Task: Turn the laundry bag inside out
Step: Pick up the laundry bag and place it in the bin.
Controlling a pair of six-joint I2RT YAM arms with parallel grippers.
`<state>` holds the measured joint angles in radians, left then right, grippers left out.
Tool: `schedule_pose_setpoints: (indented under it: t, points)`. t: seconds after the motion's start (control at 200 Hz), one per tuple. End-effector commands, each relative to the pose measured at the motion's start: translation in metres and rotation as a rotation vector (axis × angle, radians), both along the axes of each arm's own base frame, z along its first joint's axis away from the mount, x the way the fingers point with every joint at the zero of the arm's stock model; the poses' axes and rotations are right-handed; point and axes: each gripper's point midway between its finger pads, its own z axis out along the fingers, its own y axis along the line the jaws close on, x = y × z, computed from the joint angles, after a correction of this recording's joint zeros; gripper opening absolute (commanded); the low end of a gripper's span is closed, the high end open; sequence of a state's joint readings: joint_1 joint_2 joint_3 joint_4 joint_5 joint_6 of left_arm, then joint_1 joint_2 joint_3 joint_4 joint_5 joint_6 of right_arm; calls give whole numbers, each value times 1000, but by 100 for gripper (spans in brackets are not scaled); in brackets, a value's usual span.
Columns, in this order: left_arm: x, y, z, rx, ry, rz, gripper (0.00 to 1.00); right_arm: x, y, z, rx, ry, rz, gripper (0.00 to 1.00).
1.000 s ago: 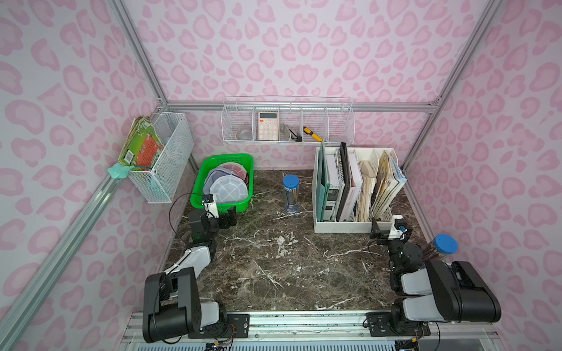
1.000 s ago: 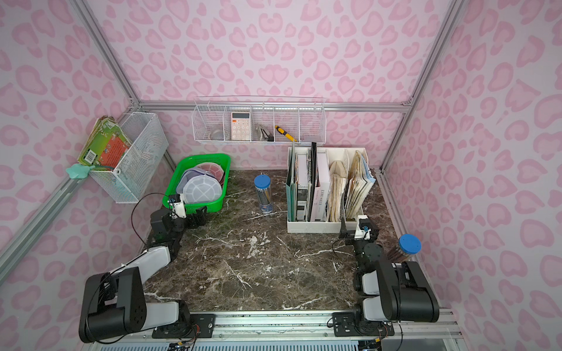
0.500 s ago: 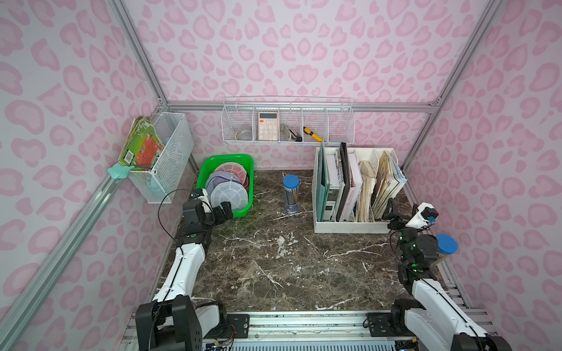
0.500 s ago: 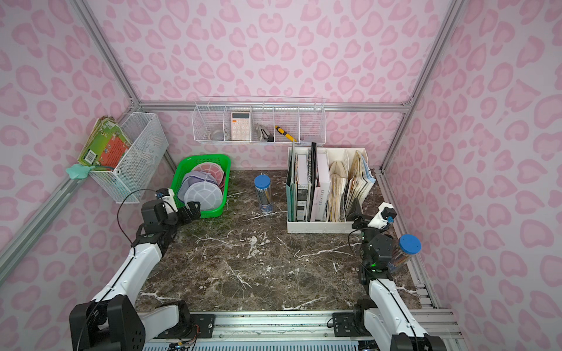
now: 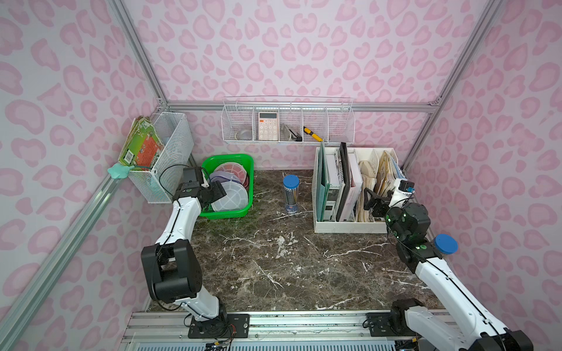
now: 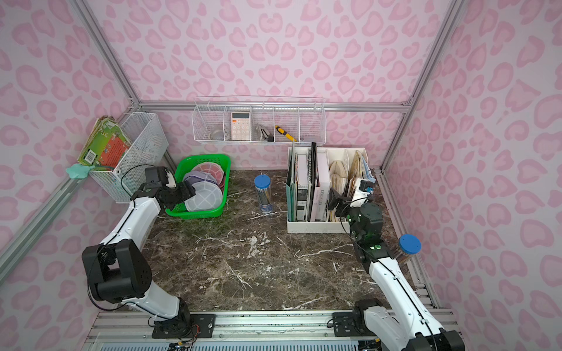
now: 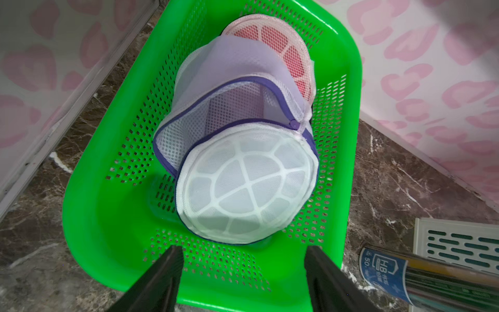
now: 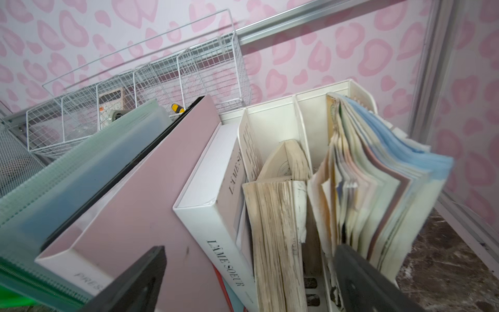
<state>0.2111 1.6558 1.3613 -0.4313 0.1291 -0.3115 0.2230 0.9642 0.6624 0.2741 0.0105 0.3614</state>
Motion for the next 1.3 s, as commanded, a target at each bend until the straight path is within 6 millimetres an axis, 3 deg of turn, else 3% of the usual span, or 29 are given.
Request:
schedule_pose_setpoints:
  t: [0.0,0.285,0.745,0.85,0.925,0.995,1.295]
  points:
    - [12,7,-5,37,31,-11,76,0,12,-11,-65,57,20,100]
    - [66,-7,-3,-148,-34,-24,73,3,30,-14,-82,59,28,100]
    - [131,9,-28,-303,-108,148,68,5,37,-13,-83,66,23,100]
    - [141,10,-29,-324,-145,159,49,2,33,-12,-79,65,5,100]
    - [144,8,-24,-336,-167,158,19,-1,31,-12,-77,64,0,100]
    - [143,3,-15,-331,-184,142,0,-3,28,-12,-69,60,-14,100]
    - [106,-32,49,-296,-260,74,0,-10,20,3,-66,-11,-43,100]
